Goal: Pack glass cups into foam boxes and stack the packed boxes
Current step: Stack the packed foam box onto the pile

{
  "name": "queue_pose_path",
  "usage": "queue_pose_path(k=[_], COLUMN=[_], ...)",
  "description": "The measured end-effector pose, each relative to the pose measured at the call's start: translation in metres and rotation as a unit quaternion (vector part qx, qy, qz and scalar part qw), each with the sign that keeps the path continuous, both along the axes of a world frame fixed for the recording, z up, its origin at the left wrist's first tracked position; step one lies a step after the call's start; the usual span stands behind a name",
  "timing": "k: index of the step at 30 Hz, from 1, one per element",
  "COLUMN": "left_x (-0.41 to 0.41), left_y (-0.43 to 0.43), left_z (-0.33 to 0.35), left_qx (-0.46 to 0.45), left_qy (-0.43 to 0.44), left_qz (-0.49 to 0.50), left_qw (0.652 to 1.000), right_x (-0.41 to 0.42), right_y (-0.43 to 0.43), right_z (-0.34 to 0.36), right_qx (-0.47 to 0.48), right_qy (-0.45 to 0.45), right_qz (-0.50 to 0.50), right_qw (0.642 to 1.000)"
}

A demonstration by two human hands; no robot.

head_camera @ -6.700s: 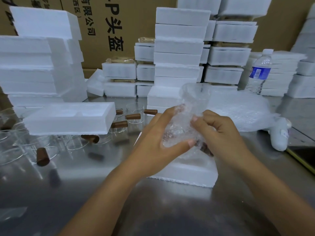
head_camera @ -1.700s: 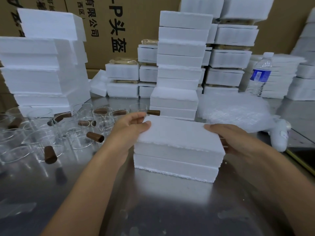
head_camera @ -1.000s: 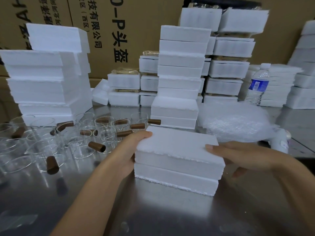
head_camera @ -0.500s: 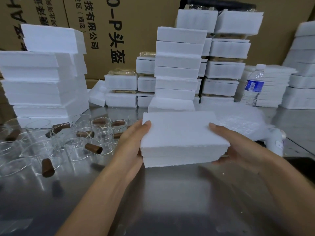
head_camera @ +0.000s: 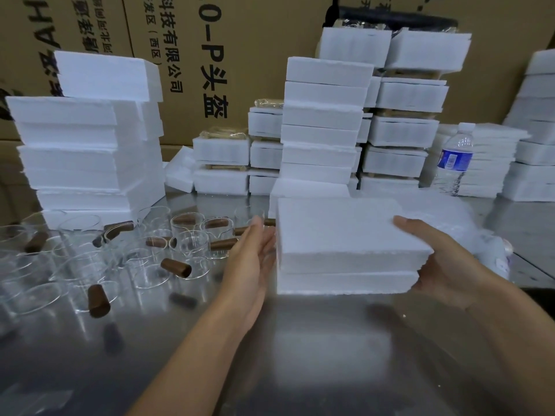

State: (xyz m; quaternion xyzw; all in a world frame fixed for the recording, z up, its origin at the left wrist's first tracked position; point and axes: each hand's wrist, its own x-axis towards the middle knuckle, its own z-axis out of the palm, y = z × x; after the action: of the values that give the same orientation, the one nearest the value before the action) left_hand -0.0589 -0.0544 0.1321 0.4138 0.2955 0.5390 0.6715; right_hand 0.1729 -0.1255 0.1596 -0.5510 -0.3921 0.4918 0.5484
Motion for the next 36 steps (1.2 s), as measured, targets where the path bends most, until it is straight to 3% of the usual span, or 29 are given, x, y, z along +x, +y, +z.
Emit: queue_pose_path(k=[4,8,18,23,30,36], left_x=[0.008,0.013,0.025,0.027,0.026,0.024], left_y=[0.005,0.009,0.023,0.026,0.026,0.019], left_z=[-0.007,-0.019,-0.030,-0.031,-0.032,-0.037], left_qx=[-0.036,-0.061,-0.054,-0.062,-0.042,0.052], left_qy=[-0.005,0.046,0.037,0.031,0.040,0.158], left_qz=[0.027,0.000,-0.028,-0.029,-0.037,-0.045], left_qw=[0.999,0.997,0.997,0.997,0.998,0.985], right_x=[0.000,-0.005,0.003,0.018,0.013,0.001], right_y=[0.015,0.060,0.165,0.181,0.188,0.175], right_z=[0.025,0.059,0.081,0.067,0.075,0.071], right_qx=[0.058,0.077,-0.065,-0.104,-0.076,-0.030], right_qy=[0.140,0.160,0.013,-0.007,-0.025,-0.052], right_qz=[-0.004,-0.051,-0.130,-0.177,-0.193,-0.304], right_qw=[0.988,0.983,0.989,0.979,0.978,0.951])
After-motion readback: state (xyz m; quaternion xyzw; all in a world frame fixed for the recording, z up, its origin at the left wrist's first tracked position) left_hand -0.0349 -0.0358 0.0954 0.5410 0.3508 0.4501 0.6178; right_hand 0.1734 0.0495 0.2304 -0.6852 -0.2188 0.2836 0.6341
